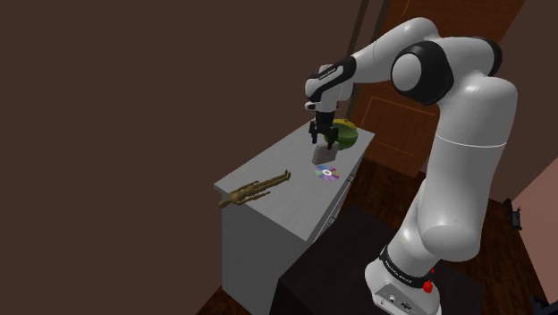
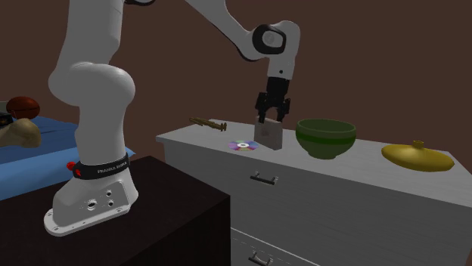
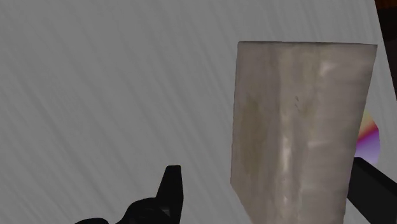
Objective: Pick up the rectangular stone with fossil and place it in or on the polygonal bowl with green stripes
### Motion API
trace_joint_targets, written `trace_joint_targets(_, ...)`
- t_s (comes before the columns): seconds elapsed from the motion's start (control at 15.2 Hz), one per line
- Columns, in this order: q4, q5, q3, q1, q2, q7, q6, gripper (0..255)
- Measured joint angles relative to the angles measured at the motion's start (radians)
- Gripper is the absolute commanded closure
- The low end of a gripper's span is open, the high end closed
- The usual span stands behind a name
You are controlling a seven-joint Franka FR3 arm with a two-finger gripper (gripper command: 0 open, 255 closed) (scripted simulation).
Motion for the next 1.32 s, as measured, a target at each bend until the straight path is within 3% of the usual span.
trace_joint_targets(0.46, -0.011, 0.006, 0.002, -0.003, 0.008, -0.006, 0.017, 0)
trace_joint_targets(0.53, -0.011, 0.006, 0.002, -0.003, 0.008, -0.006, 0.017, 255)
trace_joint_targets(1.32, -0.007, -0.004, -0.002, 0.0, -0.005, 0.0, 0.004, 255)
